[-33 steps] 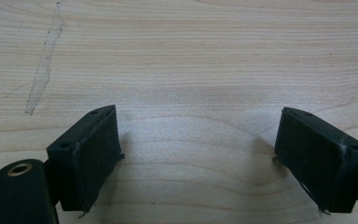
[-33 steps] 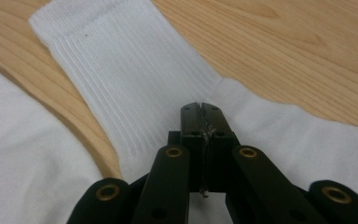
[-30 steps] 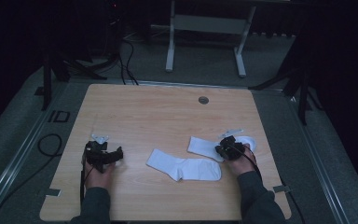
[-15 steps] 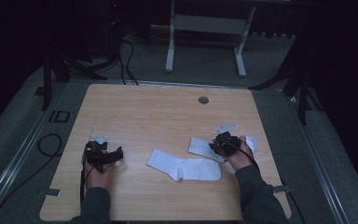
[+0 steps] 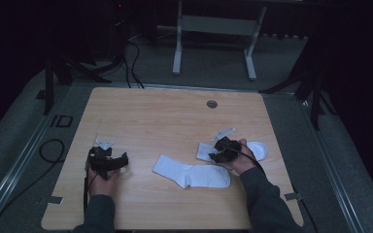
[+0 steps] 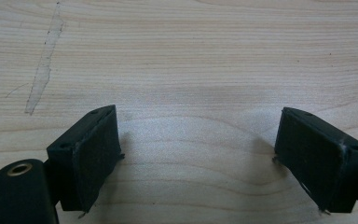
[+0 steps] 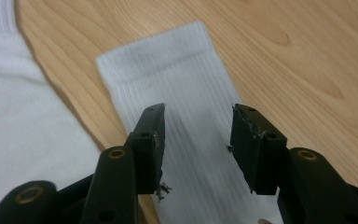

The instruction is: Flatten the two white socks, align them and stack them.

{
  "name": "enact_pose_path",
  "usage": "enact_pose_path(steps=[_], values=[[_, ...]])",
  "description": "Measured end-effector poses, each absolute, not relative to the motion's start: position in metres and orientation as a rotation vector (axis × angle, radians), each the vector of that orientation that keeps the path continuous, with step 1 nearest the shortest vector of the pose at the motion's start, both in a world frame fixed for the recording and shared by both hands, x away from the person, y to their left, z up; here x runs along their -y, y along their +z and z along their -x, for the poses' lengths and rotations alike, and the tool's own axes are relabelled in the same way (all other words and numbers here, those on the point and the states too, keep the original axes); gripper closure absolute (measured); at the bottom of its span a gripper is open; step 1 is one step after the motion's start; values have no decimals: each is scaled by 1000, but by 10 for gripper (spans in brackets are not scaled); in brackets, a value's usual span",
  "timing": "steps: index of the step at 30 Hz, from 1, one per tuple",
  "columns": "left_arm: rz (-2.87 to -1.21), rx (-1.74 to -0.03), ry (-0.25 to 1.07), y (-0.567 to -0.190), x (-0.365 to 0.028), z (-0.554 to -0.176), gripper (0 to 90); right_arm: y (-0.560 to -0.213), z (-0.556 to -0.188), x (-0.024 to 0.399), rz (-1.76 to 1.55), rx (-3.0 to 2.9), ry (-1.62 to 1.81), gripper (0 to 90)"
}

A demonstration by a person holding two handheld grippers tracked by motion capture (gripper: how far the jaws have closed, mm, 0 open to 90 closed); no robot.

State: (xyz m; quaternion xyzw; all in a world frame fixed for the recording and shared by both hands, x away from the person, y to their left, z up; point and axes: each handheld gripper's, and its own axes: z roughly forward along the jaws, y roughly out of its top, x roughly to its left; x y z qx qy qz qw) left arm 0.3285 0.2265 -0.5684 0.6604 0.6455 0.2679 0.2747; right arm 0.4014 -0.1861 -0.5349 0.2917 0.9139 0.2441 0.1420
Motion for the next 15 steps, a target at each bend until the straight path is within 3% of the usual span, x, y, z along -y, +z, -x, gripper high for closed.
enact_pose_path(steps=[8, 15], values=[[-1775, -1735, 720, -568, -226, -328, 139, -540, -409, 198, -893, -2714, 746, 529], [-1775, -1735, 720, -568, -226, -328, 139, -541, -412, 201, -947, -2666, 765, 819]])
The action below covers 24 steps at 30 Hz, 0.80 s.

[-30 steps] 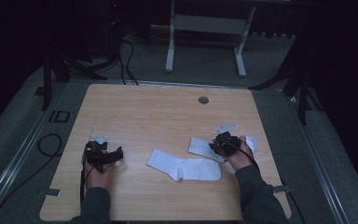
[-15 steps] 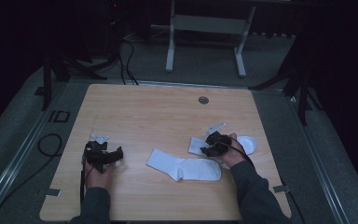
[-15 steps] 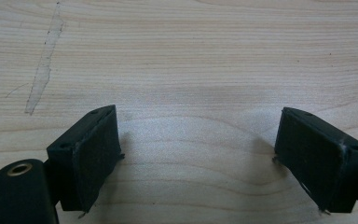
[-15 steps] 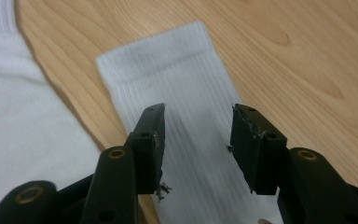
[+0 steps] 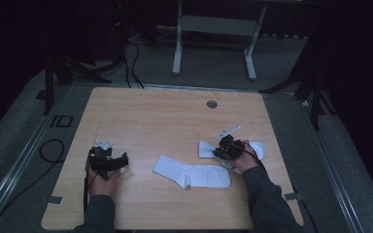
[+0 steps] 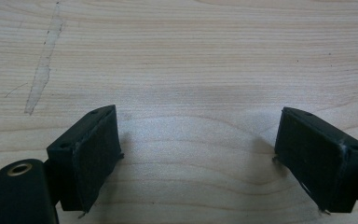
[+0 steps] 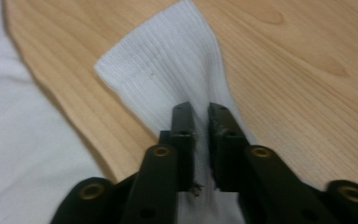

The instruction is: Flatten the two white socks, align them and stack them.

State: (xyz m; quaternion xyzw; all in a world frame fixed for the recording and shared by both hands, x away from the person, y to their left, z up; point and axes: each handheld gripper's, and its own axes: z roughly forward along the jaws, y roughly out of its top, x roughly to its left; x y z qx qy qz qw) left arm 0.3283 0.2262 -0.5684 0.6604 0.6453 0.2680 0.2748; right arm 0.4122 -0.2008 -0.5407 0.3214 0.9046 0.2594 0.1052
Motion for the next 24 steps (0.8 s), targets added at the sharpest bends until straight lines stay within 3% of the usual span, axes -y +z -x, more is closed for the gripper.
enact_pose_path(steps=[10, 24], values=[[-1775, -1735, 720, -568, -226, -328, 139, -534, -413, 210, -1074, -2616, 834, 837], [-1772, -1735, 722, -569, -226, -328, 139, -463, -387, 235, -1022, -2496, 1002, 834]])
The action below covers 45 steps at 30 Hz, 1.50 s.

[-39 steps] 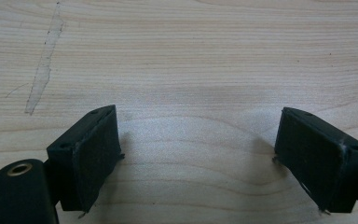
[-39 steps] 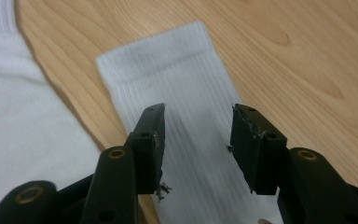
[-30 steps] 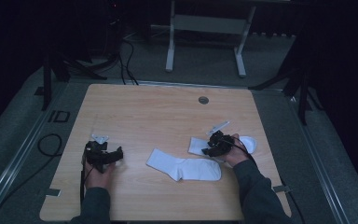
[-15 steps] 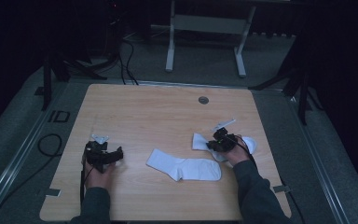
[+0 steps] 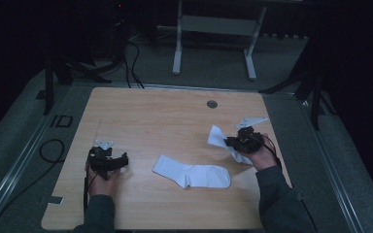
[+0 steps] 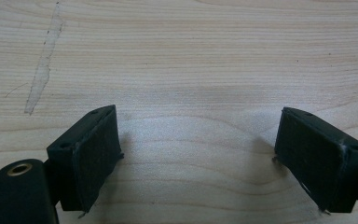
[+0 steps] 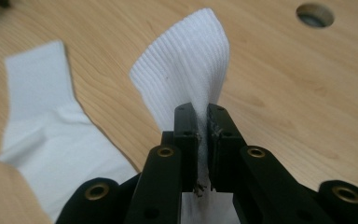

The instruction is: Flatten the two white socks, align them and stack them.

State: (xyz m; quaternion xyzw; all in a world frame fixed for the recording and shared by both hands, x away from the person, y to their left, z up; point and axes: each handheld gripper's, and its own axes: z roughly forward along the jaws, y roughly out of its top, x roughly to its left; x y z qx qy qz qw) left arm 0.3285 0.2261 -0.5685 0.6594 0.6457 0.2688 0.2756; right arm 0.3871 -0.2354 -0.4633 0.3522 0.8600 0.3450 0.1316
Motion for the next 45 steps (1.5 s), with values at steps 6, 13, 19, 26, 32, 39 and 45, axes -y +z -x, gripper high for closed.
enact_pose_path(steps=[6, 13, 19, 26, 32, 39, 45], values=[[-1769, -1737, 720, -569, -226, -328, 139, -441, -374, 239, -971, -2476, 1061, 833], [-1776, -1734, 718, -568, -226, -328, 139, -418, -360, 242, -924, -2435, 1142, 833], [-1774, -1734, 720, -568, -226, -328, 139, -398, -338, 245, -873, -2400, 1282, 833], [-1770, -1734, 722, -569, -226, -328, 139, -384, -320, 240, -818, -2405, 1366, 833], [-1768, -1735, 721, -569, -225, -328, 139, -394, -311, 225, -794, -2452, 1360, 831], [-1777, -1734, 719, -568, -226, -328, 139, -426, -314, 200, -840, -2497, 1356, 830], [-1776, -1734, 720, -569, -226, -328, 139, -446, -317, 182, -873, -2504, 1334, 829]])
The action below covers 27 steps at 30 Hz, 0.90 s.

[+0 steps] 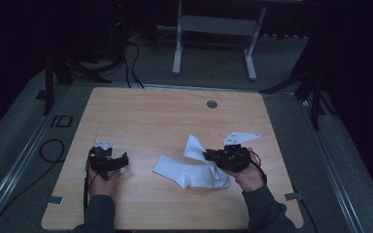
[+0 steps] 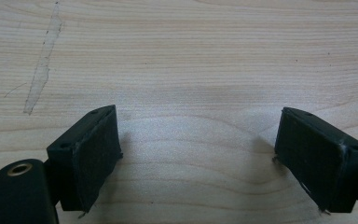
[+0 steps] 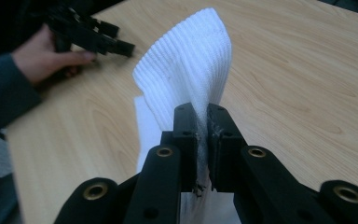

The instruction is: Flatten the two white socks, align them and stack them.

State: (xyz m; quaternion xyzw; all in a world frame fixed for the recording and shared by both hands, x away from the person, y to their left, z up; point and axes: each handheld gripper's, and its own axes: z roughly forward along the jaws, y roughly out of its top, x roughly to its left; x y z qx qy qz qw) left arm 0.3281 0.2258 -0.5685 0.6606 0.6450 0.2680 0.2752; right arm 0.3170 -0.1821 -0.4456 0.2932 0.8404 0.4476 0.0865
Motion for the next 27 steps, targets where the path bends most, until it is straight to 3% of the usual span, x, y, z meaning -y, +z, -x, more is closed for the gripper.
enact_pose_path(steps=[27], values=[[-1772, -1738, 723, -568, -226, -328, 140, -487, -323, 137, -913, -2511, 1228, 826]])
